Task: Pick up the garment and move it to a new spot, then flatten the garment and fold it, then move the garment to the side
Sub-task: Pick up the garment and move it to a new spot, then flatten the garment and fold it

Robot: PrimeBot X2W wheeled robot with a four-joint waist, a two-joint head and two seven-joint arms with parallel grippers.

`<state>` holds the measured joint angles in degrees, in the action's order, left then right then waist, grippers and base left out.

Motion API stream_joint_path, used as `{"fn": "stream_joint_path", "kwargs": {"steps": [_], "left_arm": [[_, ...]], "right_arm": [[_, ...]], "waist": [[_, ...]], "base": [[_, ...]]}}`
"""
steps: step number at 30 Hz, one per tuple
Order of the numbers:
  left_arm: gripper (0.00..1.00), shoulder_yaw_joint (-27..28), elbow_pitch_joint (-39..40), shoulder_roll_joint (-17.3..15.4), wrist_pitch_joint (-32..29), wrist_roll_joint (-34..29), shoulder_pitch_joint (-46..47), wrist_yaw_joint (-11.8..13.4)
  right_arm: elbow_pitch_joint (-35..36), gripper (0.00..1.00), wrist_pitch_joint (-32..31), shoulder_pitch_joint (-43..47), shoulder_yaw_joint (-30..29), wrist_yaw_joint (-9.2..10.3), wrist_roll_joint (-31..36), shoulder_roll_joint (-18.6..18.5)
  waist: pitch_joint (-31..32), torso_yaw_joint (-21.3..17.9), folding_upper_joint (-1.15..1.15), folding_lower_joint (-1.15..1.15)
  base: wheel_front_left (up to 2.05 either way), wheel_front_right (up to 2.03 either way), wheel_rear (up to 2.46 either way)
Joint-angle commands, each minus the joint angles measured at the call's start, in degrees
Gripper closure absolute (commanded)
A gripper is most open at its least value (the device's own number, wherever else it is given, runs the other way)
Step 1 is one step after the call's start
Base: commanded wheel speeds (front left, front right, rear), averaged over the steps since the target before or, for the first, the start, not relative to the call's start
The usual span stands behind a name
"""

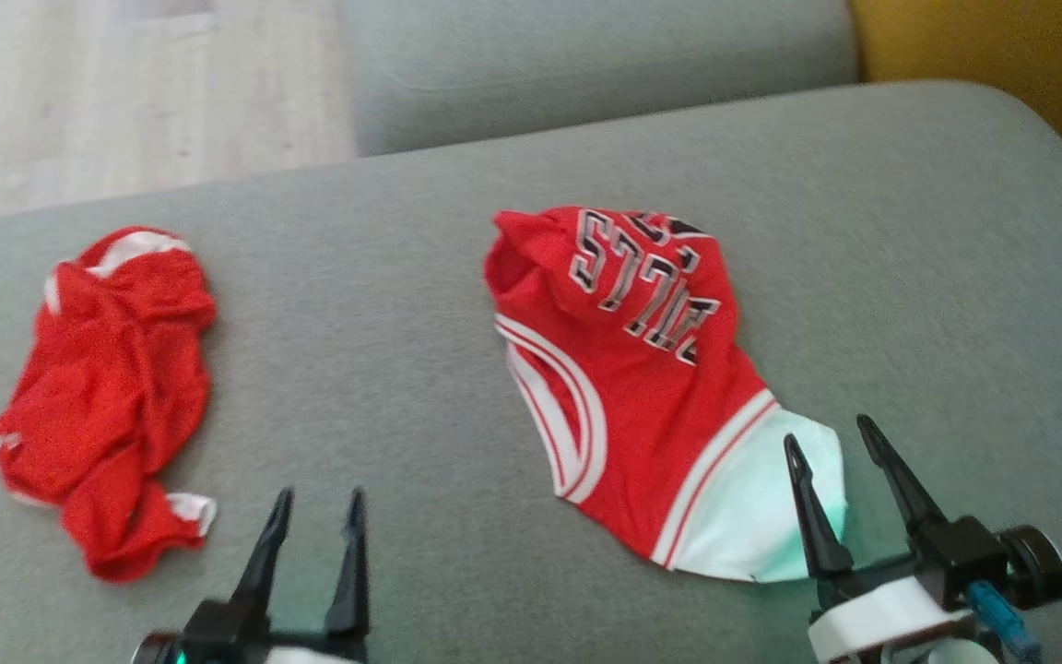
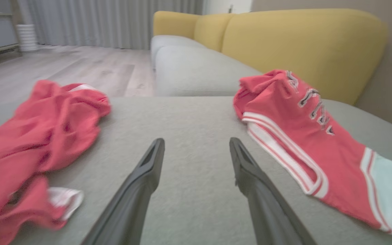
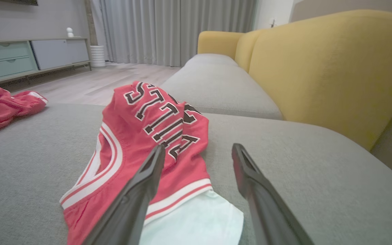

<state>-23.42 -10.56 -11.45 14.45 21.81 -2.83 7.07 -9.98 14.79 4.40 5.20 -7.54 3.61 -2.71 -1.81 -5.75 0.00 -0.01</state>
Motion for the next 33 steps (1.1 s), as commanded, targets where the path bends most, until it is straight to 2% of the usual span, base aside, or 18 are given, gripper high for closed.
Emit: {"fn": "stream_joint_path", "kwargs": {"steps": [1,4,10,20,24,28,33], "left_arm": [[0.0,3.82,2.21,0.61,0.53,-1.3,0.79,-0.06],[0.0,7.57,2.81,2.2,0.54,-3.88,-2.06,-1.1],[0.0,13.64,2.59,4.64,0.54,-7.43,-5.86,-4.76],[0.0,19.28,1.34,7.5,0.54,-11.07,-6.53,-9.72],[0.0,20.07,1.46,7.9,0.54,-11.68,-6.74,-10.21],[0.0,20.95,1.59,8.22,0.54,-12.22,-6.78,-10.73],[0.0,21.04,2.03,8.45,0.54,-12.5,-6.64,-11.11]], "right_arm": [[1.44,0.0,0.2,-0.67,0.88,0.05,0.28,-0.17],[0.93,0.0,0.2,0.26,0.45,0.05,0.13,-0.17],[-0.36,0.0,0.2,1.91,-0.07,0.05,-0.01,-0.17],[-1.13,0.0,0.2,1.94,1.26,0.05,1.34,-0.17],[0.84,0.0,0.2,0.92,3.46,0.05,2.42,-0.19],[-0.16,0.0,-0.42,0.26,8.74,0.05,4.89,-2.93],[-5.24,0.0,-8.05,-0.83,17.97,0.05,6.14,-9.12]], "waist": [[1.56,2.51,0.0,0.01],[2.13,3.99,0.0,0.01],[3.07,5.64,0.0,0.01],[3.36,5.97,0.0,0.01],[3.33,5.47,0.0,0.01],[3.42,5.04,0.0,0.01],[2.98,5.1,0.0,0.01]], "base": [[0.0,0.0,0.0],[0.0,0.0,0.0],[0.0,0.0,0.0],[0.0,0.0,0.0],[0.0,0.0,0.0],[0.0,0.0,0.0],[0.0,0.0,0.0]]}}
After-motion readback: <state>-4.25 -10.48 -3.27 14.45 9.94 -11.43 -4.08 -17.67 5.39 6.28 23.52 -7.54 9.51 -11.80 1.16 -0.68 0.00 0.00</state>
